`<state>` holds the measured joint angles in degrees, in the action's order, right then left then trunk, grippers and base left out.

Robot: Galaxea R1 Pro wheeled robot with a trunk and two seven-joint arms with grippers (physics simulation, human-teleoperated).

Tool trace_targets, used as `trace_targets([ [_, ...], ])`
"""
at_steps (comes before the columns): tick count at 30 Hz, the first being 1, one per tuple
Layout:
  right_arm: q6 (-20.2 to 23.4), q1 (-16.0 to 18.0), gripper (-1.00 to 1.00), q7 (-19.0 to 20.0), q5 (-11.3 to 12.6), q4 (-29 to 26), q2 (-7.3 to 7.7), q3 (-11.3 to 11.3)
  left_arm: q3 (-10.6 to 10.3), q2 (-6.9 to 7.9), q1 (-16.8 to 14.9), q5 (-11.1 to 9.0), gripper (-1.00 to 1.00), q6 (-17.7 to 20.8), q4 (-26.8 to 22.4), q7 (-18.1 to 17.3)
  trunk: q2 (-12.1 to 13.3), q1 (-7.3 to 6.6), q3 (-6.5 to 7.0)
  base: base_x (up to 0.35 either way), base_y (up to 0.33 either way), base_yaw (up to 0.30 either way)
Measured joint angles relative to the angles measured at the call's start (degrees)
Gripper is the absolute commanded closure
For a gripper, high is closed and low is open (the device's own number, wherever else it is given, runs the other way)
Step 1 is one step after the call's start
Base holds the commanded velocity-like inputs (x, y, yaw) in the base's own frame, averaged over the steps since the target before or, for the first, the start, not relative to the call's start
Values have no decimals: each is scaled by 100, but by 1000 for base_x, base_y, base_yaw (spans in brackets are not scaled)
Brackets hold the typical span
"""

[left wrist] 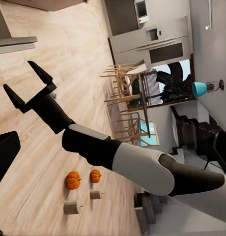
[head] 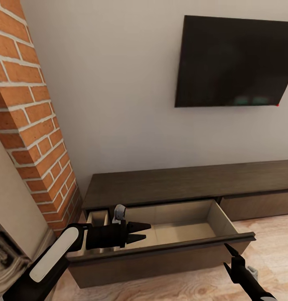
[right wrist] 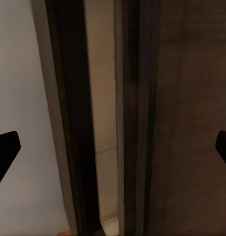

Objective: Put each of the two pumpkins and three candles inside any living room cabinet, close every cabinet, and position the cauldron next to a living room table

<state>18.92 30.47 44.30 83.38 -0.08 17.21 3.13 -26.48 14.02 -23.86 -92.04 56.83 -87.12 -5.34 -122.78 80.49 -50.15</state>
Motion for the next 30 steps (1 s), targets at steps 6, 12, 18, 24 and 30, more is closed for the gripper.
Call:
trace_targets([
  [6,0,0,-100,-2,0,11,0,-2,0,-12,0,0,-100,1,76,5,241,-132,108,0,0,0],
  [12,0,0,-100,-2,0,9,0,-1,-5,-17,-5,9,-100,1,95,11,481,-264,215,0,0,0],
  [18,8,0,-100,-1,6,0,-5,1,-8,-25,-7,5,-100,1,97,10,722,-395,323,0,0,0],
  [24,32,0,-100,-3,11,-29,-9,7,-8,-13,-4,-16,-100,2,97,9,963,-527,431,0,0,0],
  [30,51,-1,-100,54,22,-30,0,14,-9,-3,-8,-23,-100,8,98,9,1203,-659,555,-1,0,-89],
])
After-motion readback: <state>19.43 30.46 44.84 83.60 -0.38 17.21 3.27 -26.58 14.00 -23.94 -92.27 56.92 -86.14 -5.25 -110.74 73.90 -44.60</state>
